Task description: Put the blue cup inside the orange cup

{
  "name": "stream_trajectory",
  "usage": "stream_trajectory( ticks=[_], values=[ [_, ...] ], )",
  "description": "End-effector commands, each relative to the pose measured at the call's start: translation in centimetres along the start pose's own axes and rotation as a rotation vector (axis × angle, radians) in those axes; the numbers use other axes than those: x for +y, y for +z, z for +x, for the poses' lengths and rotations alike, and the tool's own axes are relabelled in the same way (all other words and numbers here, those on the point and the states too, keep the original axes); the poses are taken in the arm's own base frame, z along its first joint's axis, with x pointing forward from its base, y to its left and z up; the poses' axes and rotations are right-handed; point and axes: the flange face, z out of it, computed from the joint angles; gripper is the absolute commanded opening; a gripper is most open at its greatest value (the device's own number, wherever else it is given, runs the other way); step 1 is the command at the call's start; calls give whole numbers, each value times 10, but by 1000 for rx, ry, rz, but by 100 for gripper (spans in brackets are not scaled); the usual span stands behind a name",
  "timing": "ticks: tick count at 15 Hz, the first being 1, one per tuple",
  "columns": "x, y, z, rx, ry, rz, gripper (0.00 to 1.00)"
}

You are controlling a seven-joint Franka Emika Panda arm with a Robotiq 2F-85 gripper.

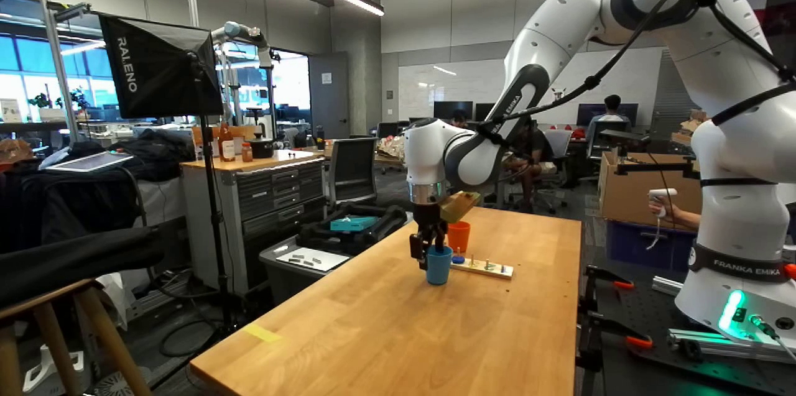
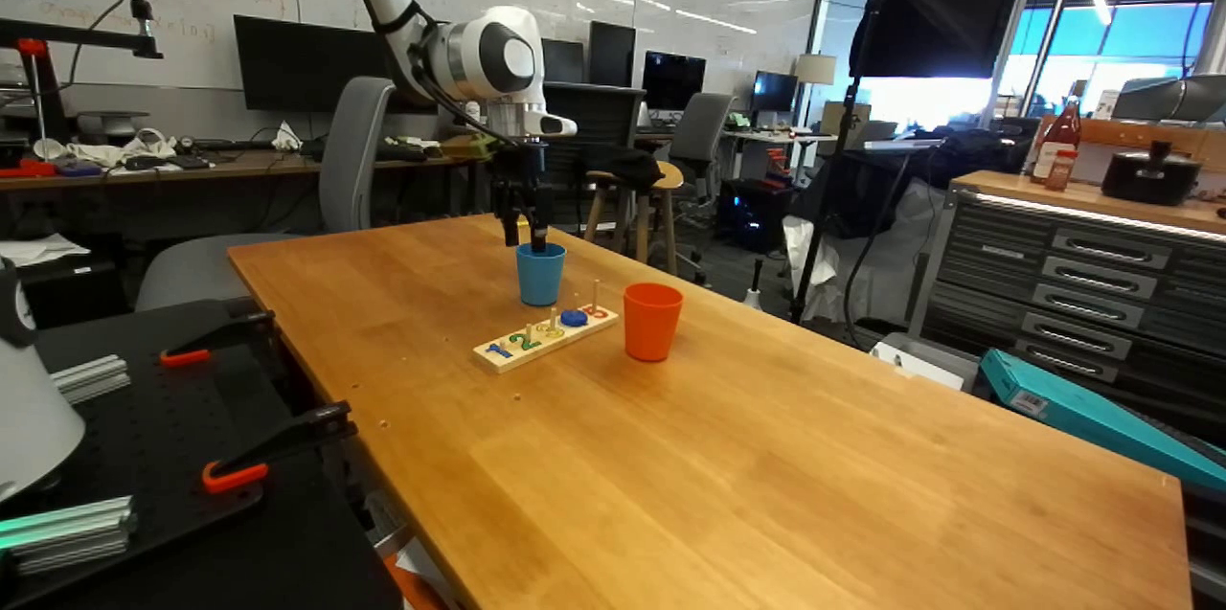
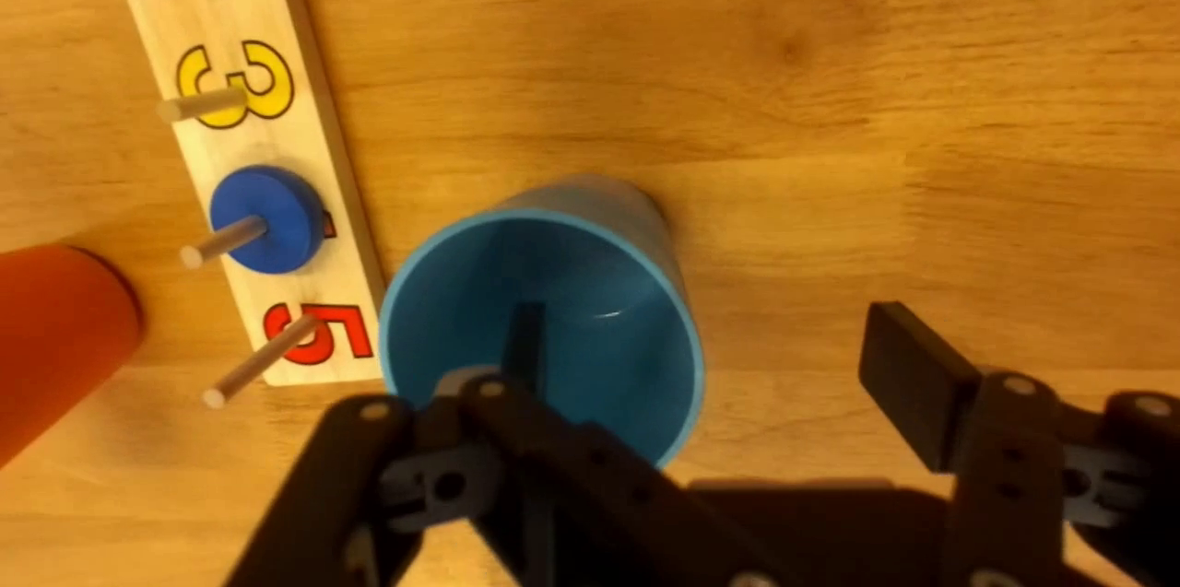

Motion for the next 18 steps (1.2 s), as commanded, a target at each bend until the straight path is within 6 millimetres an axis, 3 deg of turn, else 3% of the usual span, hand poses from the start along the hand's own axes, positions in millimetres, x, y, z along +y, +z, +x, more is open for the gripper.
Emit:
stream_trajectory(
  ticks=[1,8,11,13,18],
  values=[
    [-2,12,7,8,23,5,56],
    [-3,20,7,1,23,5,4],
    [-1,14,13,13,25,9,0],
    [0,8,19,22,33,11,4],
    [16,-22,52,81,72,-4,4]
  ],
)
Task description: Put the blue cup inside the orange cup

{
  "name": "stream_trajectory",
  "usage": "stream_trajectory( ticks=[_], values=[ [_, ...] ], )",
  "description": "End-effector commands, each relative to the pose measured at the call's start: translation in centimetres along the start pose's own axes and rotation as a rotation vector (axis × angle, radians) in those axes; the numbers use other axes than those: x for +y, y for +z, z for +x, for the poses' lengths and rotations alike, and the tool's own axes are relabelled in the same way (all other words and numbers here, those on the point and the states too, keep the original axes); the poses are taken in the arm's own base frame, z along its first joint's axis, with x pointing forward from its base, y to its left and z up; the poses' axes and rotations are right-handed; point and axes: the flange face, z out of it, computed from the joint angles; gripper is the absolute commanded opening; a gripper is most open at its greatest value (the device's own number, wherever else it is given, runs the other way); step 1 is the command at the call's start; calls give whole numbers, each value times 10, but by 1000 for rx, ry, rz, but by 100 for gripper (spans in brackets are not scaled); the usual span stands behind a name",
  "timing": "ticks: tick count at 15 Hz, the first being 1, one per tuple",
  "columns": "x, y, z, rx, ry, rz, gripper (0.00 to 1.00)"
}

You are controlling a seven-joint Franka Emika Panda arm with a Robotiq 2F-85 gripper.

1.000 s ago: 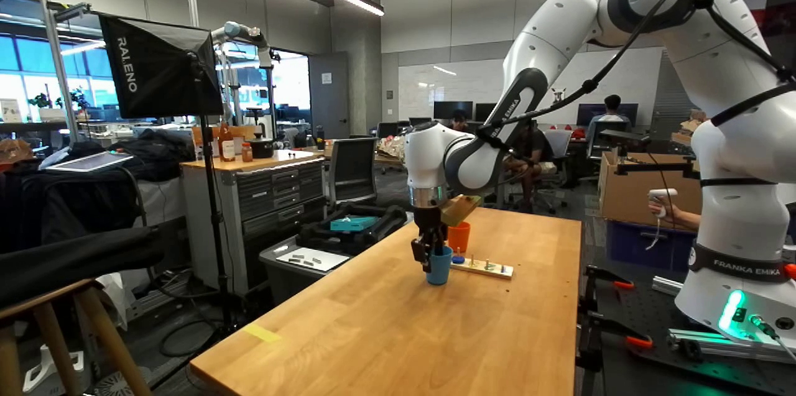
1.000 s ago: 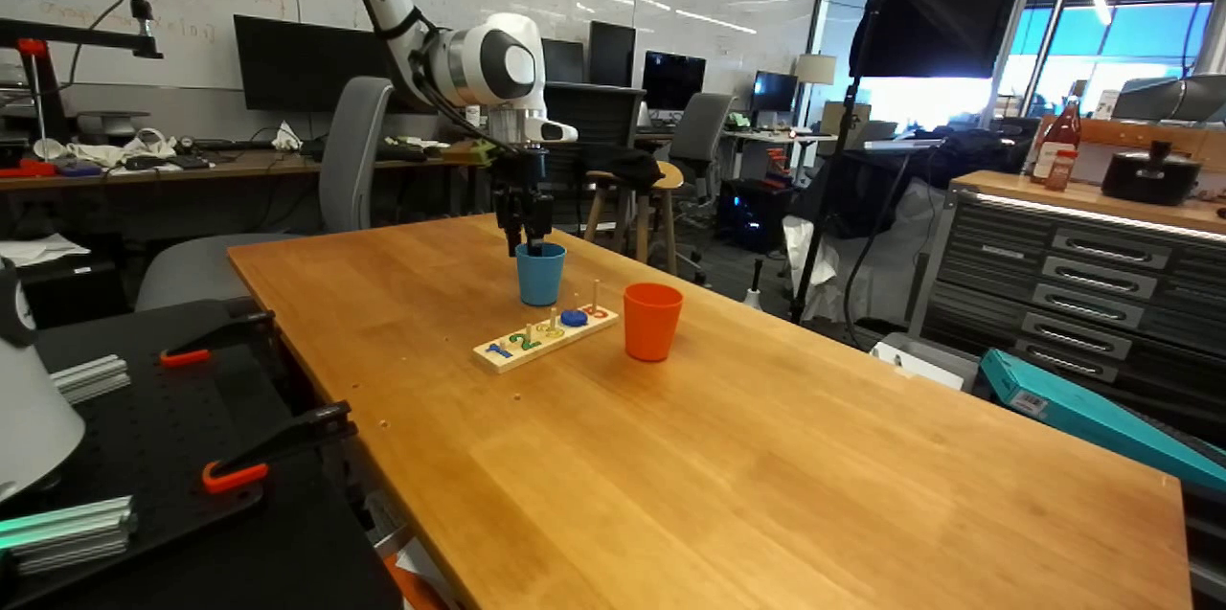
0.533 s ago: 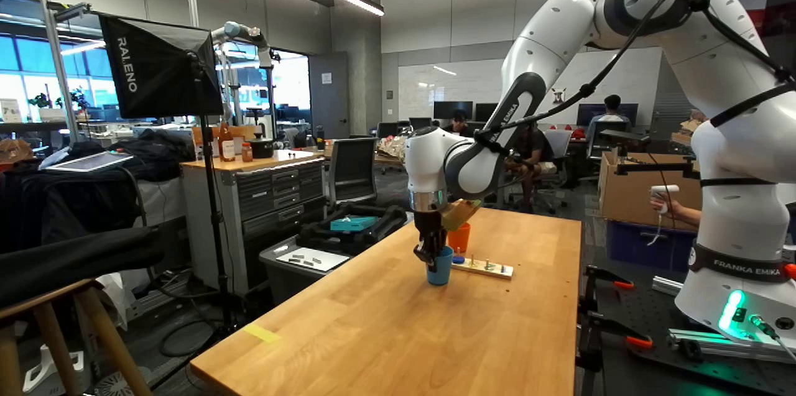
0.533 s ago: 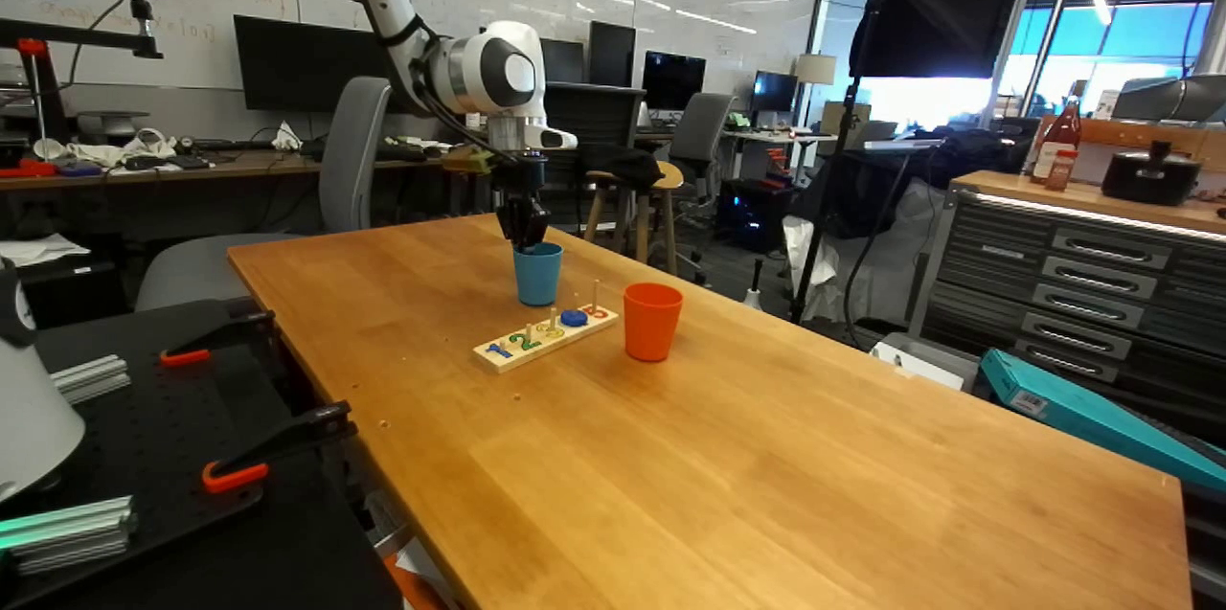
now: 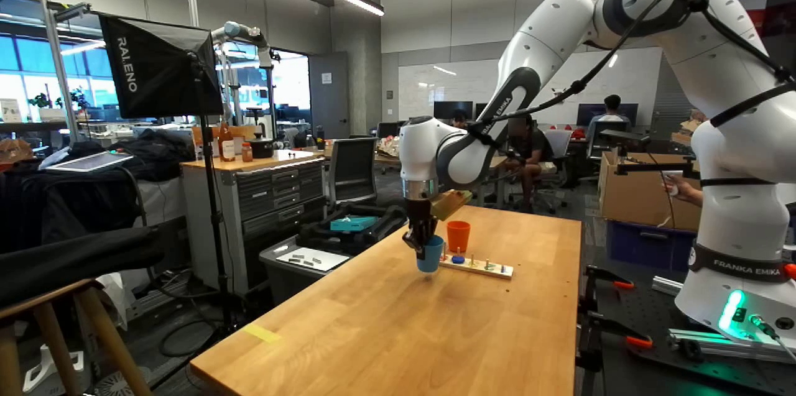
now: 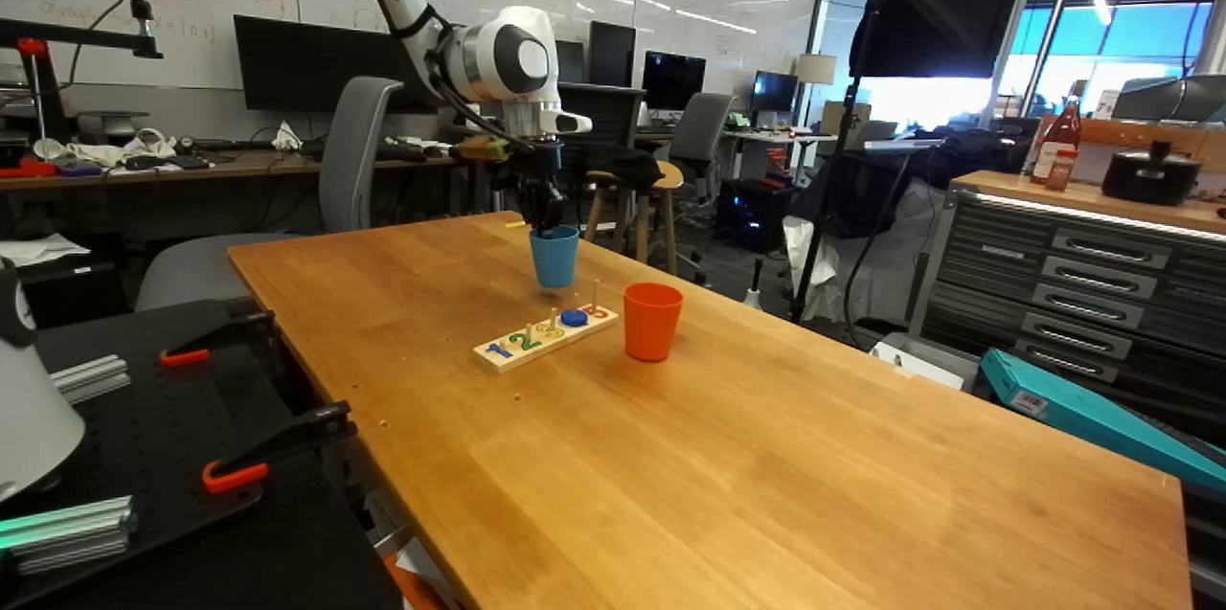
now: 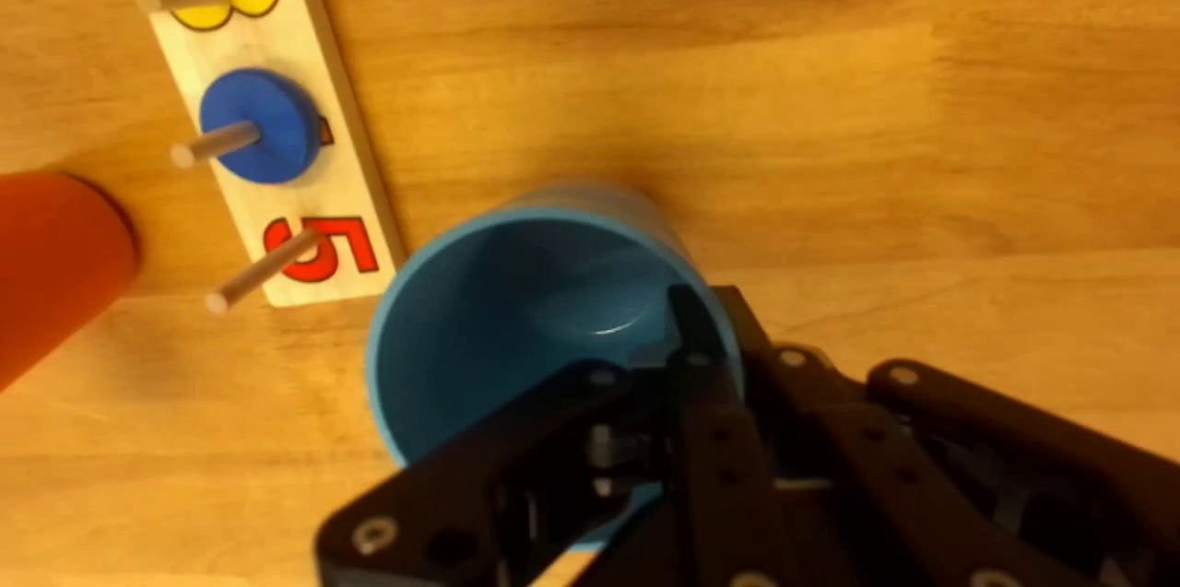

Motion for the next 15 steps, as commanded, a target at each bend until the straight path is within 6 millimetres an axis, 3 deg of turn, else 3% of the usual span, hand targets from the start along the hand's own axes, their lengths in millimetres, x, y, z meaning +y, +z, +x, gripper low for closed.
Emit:
stream_trajectory(
  ticks=[1,6,8,15],
  values=[
    [16,-20,45,50,49,-27,4],
    [62,-58,85,95,139,-82,5],
    [83,-67,93,86,173,-114,5],
    [151,-82,81,-6,235,-223,6]
  ],
)
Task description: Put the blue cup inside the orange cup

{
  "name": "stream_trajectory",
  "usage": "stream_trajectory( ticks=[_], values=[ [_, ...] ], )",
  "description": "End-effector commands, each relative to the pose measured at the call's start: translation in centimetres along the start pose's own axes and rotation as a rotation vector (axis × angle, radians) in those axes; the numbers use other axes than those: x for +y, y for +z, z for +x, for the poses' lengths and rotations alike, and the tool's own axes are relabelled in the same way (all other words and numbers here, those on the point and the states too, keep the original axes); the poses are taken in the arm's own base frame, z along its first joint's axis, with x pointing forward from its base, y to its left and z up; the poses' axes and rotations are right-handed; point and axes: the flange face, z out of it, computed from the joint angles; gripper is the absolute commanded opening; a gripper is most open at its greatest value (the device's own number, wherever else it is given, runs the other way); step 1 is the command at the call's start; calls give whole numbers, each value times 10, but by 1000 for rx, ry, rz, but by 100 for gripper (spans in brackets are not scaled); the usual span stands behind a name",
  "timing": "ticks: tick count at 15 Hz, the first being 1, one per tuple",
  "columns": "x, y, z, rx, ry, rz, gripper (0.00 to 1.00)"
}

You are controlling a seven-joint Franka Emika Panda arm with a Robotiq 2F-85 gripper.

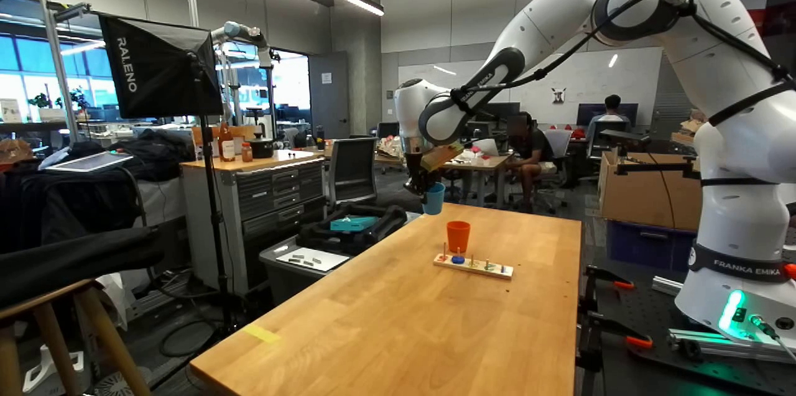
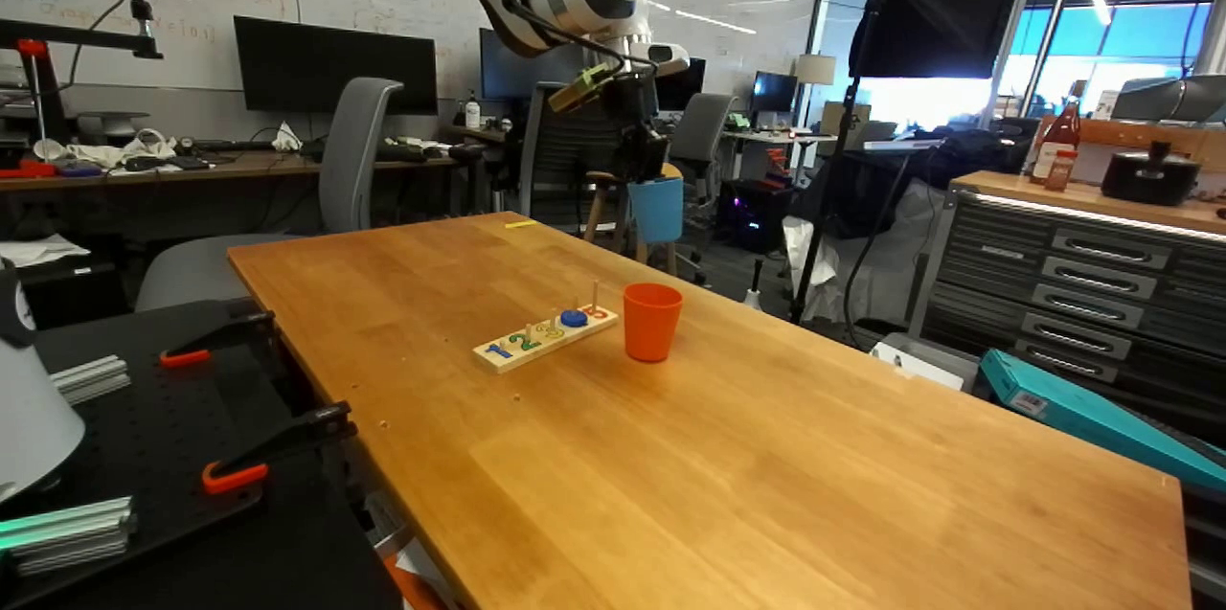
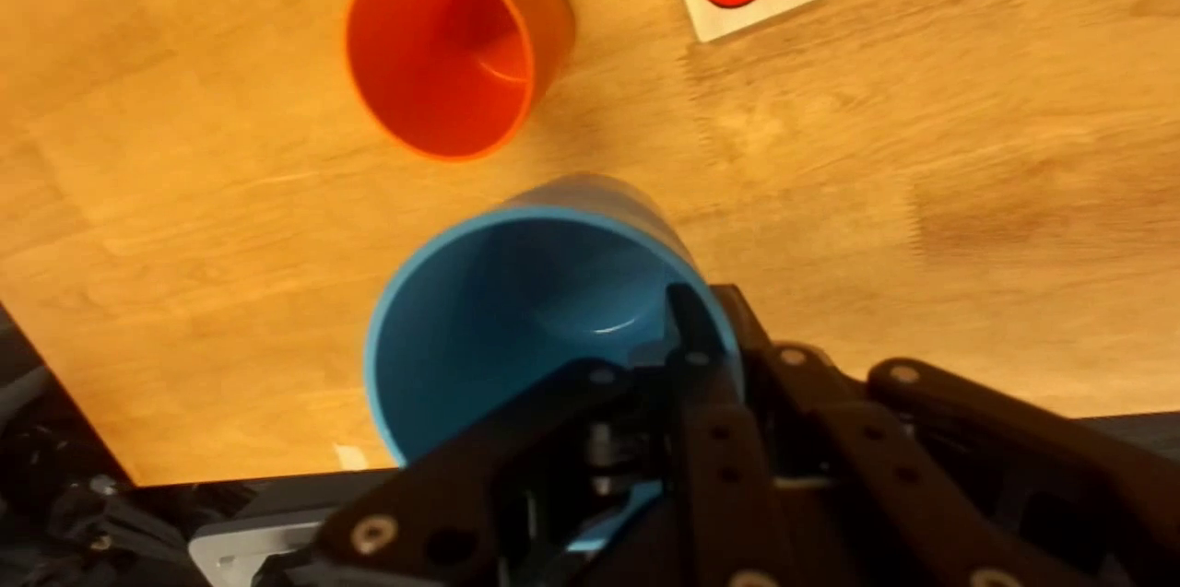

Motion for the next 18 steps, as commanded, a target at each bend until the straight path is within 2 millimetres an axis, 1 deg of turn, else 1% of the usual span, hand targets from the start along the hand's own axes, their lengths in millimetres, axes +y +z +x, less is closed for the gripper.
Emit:
stream_trajectory(
  ticks=[1,4,5,8,11,14,18],
  values=[
    [30,-10,0,-25,34,-64,5],
    [43,1,-7,-62,37,-85,6],
    [45,7,-13,-83,34,-92,5],
    [45,25,-32,-147,18,-113,6],
    [42,40,-41,-167,12,-111,6],
    [39,48,-40,-171,29,-104,5],
    [40,46,-27,-150,71,-95,5]
  ],
)
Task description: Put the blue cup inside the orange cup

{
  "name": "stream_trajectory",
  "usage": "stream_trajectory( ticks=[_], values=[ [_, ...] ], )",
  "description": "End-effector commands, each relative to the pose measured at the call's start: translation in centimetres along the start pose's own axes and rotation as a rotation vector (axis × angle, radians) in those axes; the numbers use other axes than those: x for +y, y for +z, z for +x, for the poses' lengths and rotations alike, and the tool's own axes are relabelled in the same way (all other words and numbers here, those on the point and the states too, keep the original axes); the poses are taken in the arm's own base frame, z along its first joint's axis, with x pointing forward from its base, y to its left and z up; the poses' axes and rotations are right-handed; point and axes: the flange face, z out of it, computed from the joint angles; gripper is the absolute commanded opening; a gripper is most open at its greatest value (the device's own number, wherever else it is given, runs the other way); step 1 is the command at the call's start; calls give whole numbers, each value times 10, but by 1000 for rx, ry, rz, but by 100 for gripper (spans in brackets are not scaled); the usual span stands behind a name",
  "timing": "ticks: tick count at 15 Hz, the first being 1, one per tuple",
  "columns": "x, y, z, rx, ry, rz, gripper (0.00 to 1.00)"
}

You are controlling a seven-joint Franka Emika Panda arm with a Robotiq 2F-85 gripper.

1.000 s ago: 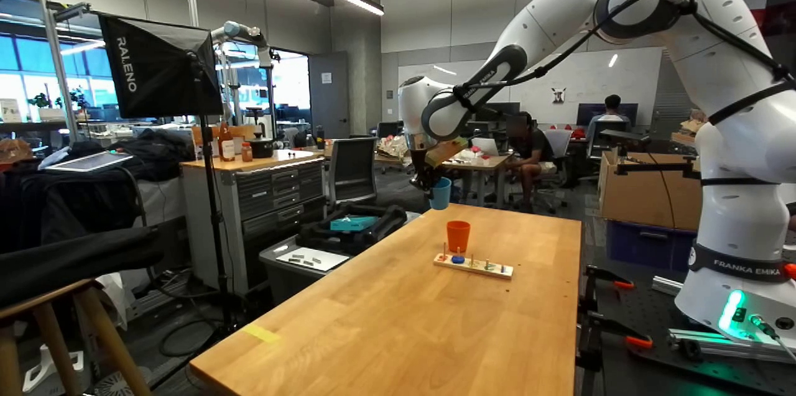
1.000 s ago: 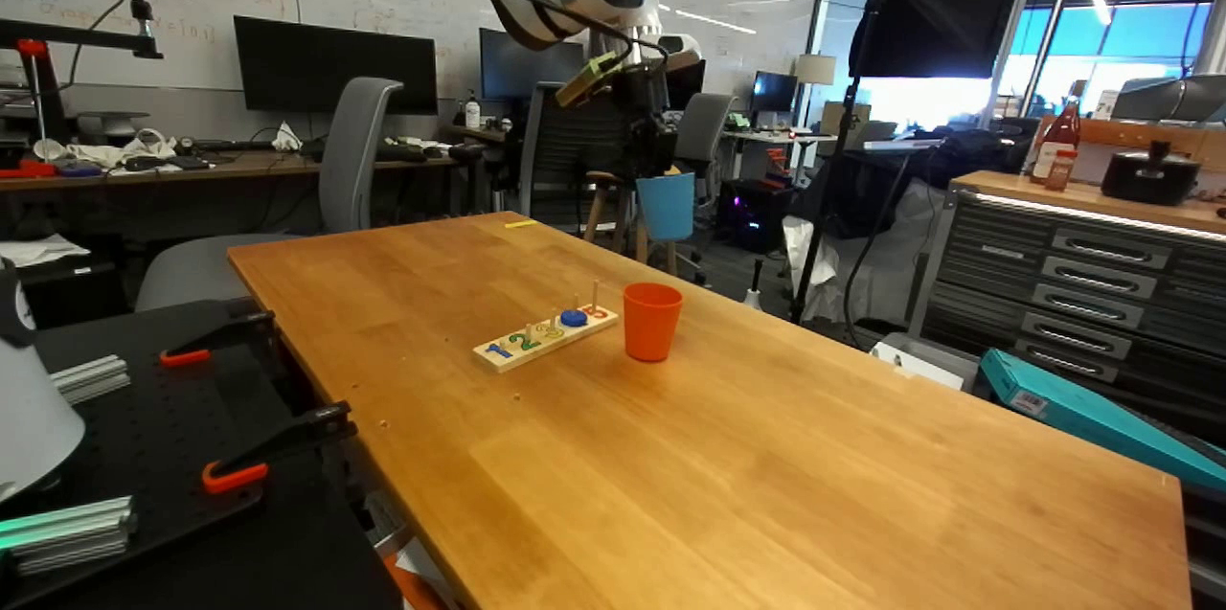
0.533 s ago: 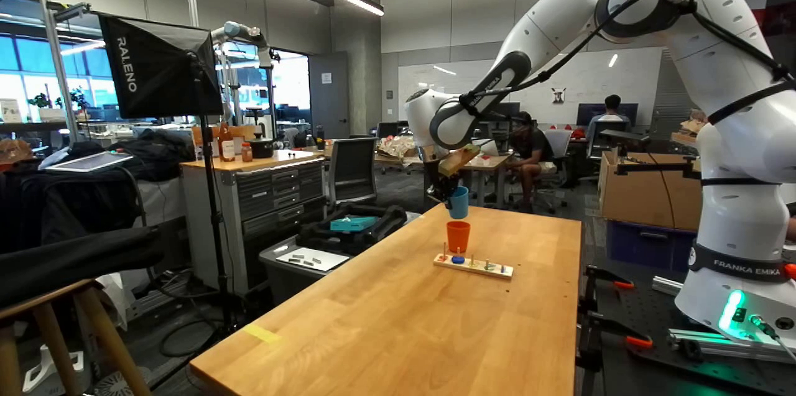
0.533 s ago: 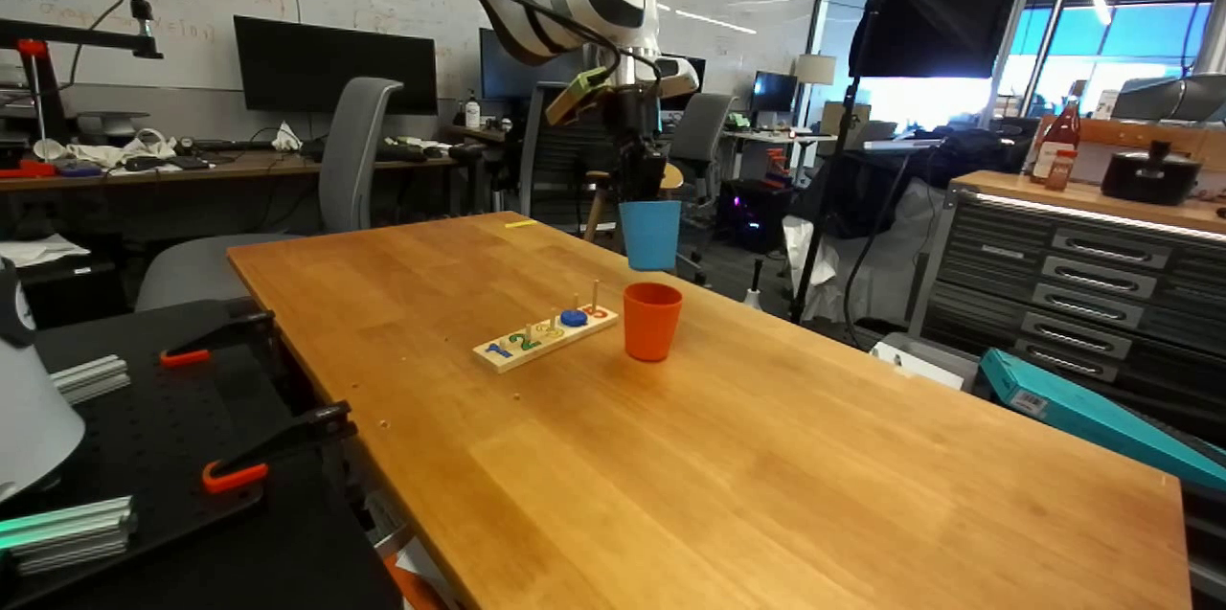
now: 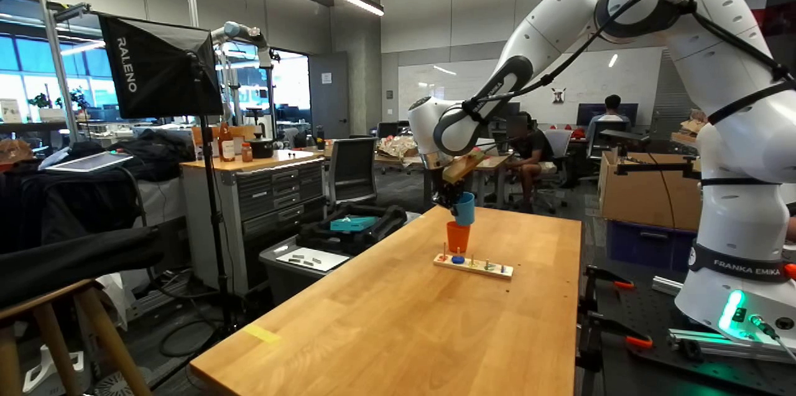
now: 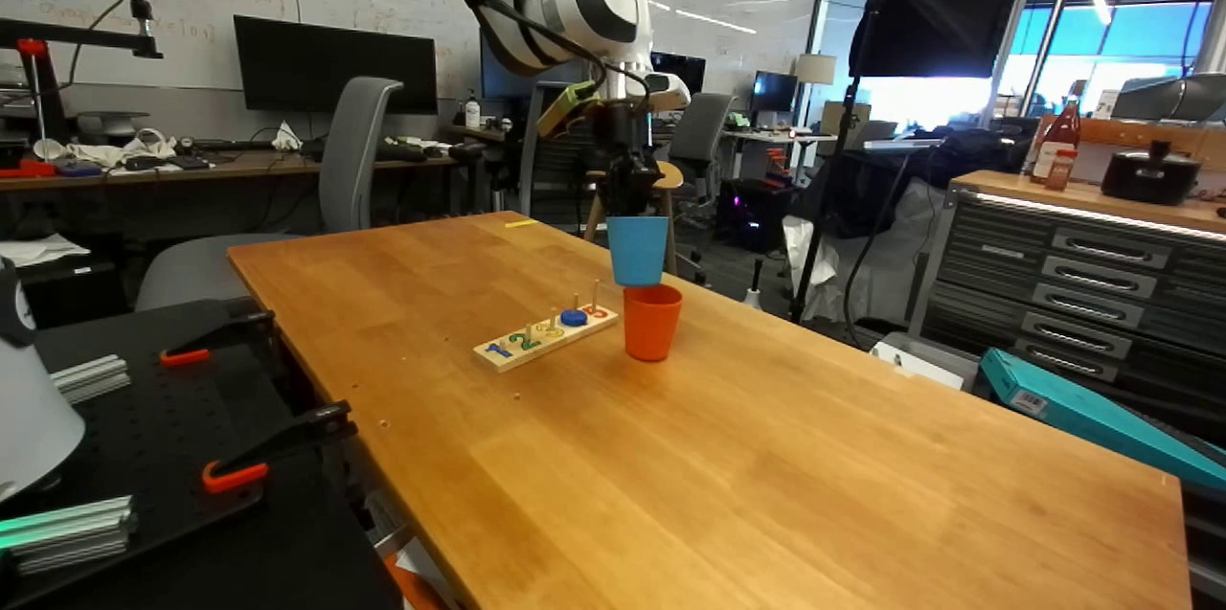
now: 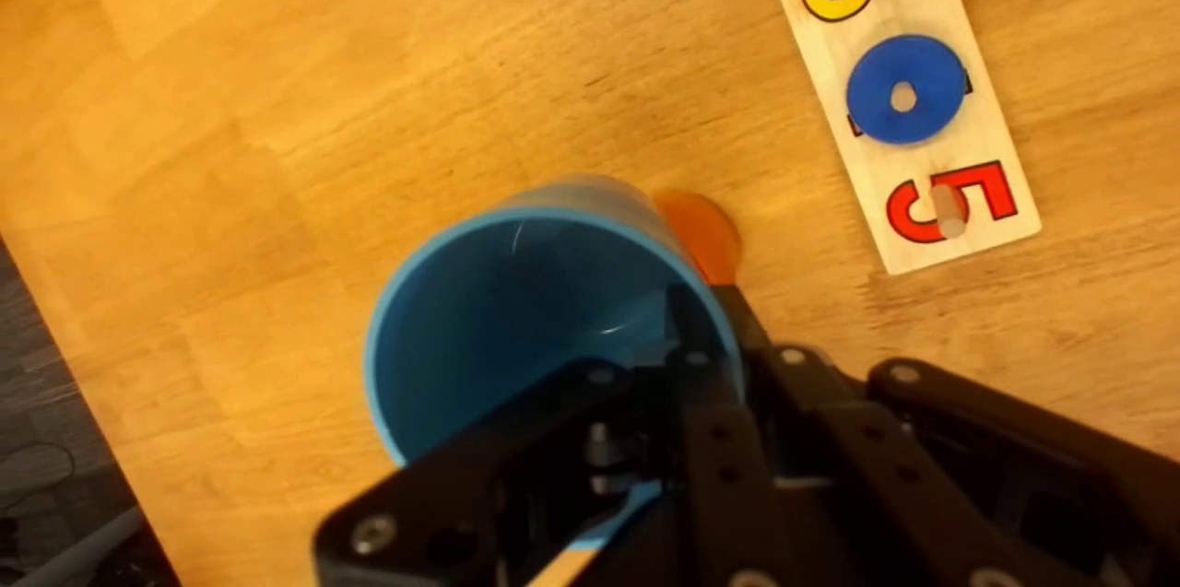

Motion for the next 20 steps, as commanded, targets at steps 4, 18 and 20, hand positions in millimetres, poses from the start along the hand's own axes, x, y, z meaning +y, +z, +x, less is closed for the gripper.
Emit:
stream_trajectory(
  ticks=[4,18,20],
  values=[
    [1,-7,22,45,69,26,5],
    [-11,-11,31,40,69,100,81],
    [-21,-27,29,8,22,186,95]
  ],
)
